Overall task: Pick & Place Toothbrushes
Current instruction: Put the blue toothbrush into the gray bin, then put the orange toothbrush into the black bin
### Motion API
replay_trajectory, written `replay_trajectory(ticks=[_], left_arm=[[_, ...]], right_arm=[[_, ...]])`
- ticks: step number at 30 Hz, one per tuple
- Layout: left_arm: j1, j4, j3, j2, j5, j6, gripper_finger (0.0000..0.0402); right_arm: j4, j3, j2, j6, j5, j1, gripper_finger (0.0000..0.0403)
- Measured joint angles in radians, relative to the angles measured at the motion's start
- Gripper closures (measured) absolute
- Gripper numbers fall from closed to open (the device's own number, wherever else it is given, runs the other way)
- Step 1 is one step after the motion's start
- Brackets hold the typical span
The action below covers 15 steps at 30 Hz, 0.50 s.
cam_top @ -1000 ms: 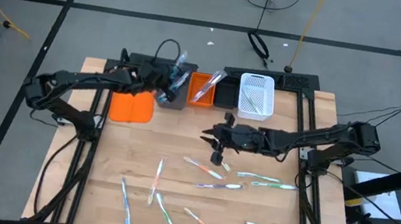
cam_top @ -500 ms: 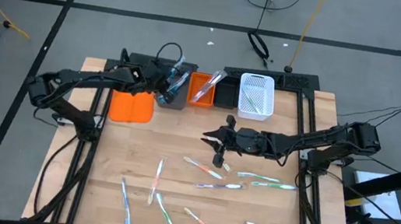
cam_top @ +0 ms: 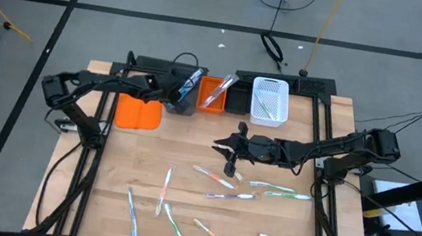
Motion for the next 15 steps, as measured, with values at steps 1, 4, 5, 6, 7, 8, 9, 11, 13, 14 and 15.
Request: replay_trajectory(ticks=[1, 4, 5, 6, 7, 8, 9, 11, 13, 14, 15], left_arm=[[0.0, 0.0, 0.0, 0.001, 0.0, -0.004, 0.0388], [0.0, 0.006, 0.0, 0.001, 0.0, -0.021, 0.0367], [0.0, 0.006, 0.0, 0.001, 0.0, -0.026, 0.0356], [0.0, 0.006, 0.0, 0.001, 0.0, -0.029, 0.0345], [0.0, 0.006, 0.0, 0.001, 0.0, -0.037, 0.0336], [0.0, 0.005, 0.0, 0.001, -0.001, -0.048, 0.0326], [0.0, 0.003, 0.0, 0.001, -0.001, -0.059, 0.0317], [0.002, 0.001, 0.0, 0.001, -0.001, -0.075, 0.0299], [0.004, 0.002, 0.0, 0.001, -0.001, -0.065, 0.0283], [0.008, 0.003, 0.0, 0.001, -0.001, -0.057, 0.0276], [0.01, 0.004, 0.0, 0.001, -0.001, -0.042, 0.0269]], right_arm=[[-0.001, 0.0, 0.0, 0.0, 0.0, 0.0, 0.0328], [-0.001, 0.0, 0.0, 0.0, 0.0, 0.0, 0.0328], [-0.001, 0.0, 0.0, 0.0, 0.0, 0.0, 0.0328], [-0.001, 0.0, 0.0, 0.0, 0.0, 0.0, 0.0328], [-0.001, 0.0, 0.0, 0.0, 0.0, 0.0, 0.0328], [-0.001, 0.0, 0.0, 0.0, 0.0, 0.0, 0.0328], [-0.001, 0.0, 0.0, 0.0, 0.0, 0.0, 0.0328], [-0.002, 0.0, 0.0, 0.0, 0.0, 0.0, 0.0328], [-0.002, 0.0, 0.0, 0.0, 0.0, 0.0, 0.0328], [-0.002, 0.0, 0.0, 0.0, 0.0, 0.0, 0.0328], [-0.002, 0.0, 0.0, 0.0, 0.0, 0.0, 0.0328]])
